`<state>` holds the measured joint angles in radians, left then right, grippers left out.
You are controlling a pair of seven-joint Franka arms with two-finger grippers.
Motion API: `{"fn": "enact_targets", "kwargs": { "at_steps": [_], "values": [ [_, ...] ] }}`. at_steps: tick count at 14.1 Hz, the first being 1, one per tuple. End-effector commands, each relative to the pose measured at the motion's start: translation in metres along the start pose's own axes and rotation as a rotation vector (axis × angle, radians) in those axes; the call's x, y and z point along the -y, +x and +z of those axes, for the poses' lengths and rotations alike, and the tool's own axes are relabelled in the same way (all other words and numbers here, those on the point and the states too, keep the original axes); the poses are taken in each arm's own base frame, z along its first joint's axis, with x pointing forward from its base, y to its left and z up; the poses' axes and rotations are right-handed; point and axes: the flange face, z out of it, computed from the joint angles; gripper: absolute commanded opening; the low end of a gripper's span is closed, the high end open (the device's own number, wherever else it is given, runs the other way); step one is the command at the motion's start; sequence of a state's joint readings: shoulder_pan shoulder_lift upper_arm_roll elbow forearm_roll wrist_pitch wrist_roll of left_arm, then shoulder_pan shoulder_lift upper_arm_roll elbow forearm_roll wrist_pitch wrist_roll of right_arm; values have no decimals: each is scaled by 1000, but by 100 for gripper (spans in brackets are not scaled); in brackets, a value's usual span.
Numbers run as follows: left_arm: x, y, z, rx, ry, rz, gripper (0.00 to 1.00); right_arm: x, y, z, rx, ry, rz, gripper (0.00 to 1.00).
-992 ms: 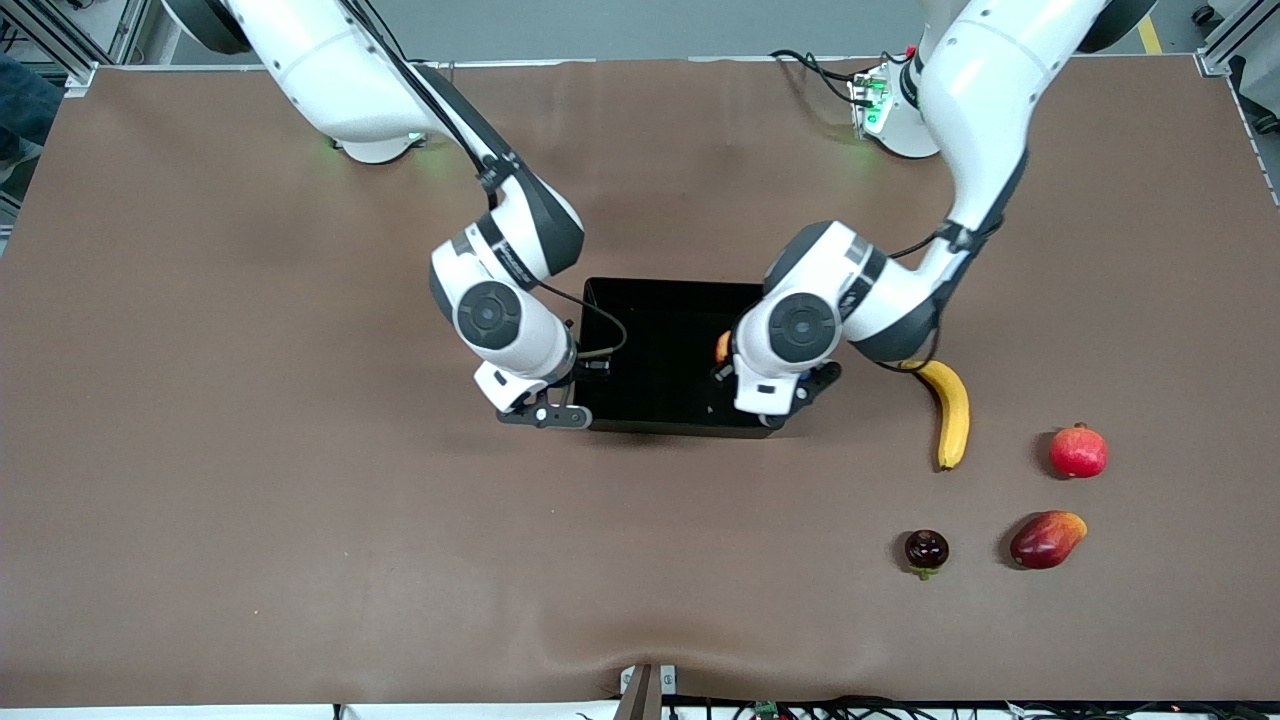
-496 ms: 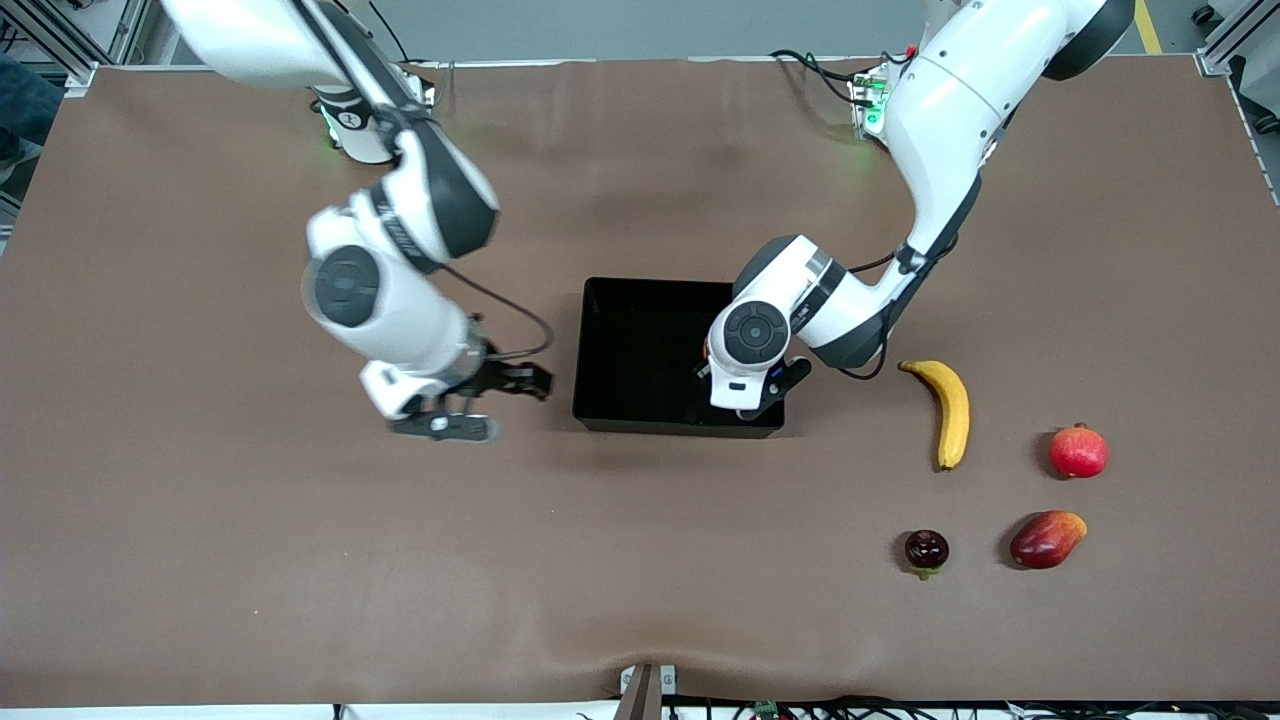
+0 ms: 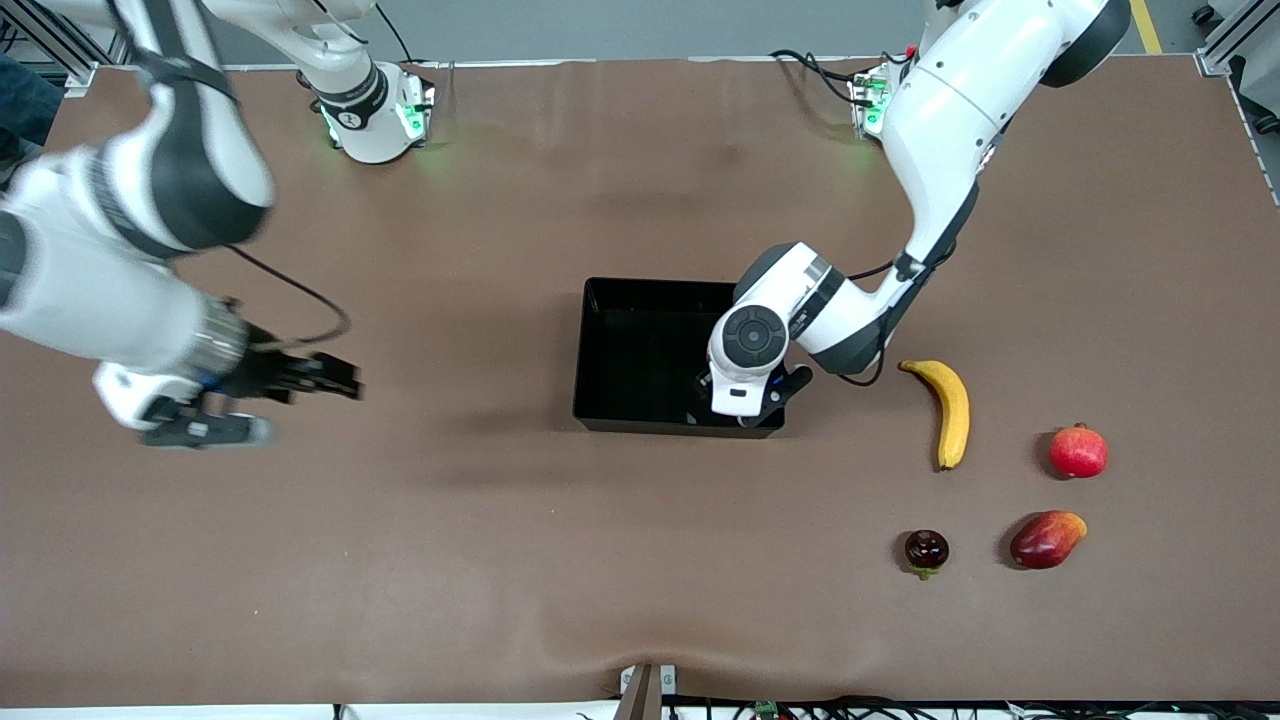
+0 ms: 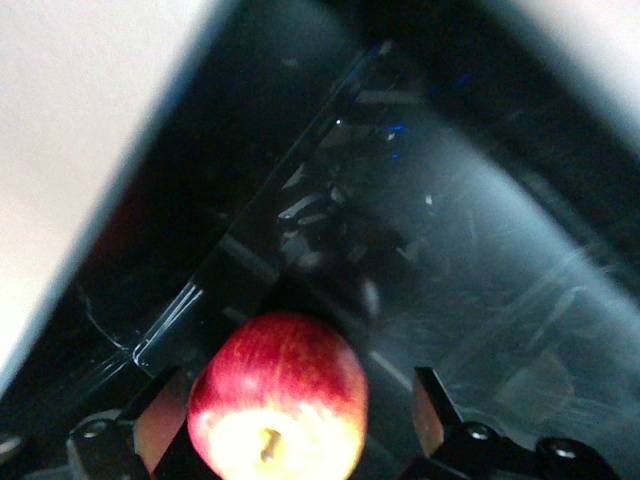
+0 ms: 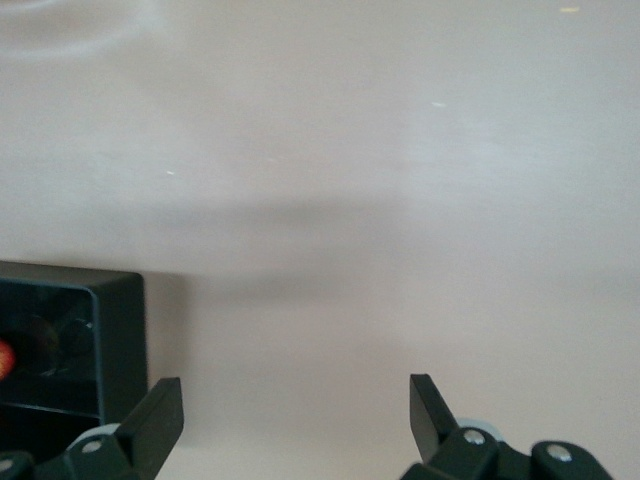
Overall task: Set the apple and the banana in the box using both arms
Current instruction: 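Open the left gripper over the box while the right gripper withdraws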
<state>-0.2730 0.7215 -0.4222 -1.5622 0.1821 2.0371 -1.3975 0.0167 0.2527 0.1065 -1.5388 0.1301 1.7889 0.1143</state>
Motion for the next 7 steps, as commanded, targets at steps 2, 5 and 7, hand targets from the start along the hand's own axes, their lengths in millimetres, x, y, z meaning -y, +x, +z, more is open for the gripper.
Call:
{"fn": "enact_targets", "kwargs": {
  "at_steps": [2, 5, 7],
  "values": [
    [30, 43, -129, -111, -115, -26, 100, -77, -38, -68, 1, -17, 12, 100],
    [80, 103, -172, -123, -94, 63, 100, -117, -65, -110, -15, -24, 50, 100],
    [119, 139, -150, -94, 3, 157, 100, -127, -87, -133, -5, -21, 76, 100]
  ]
}}
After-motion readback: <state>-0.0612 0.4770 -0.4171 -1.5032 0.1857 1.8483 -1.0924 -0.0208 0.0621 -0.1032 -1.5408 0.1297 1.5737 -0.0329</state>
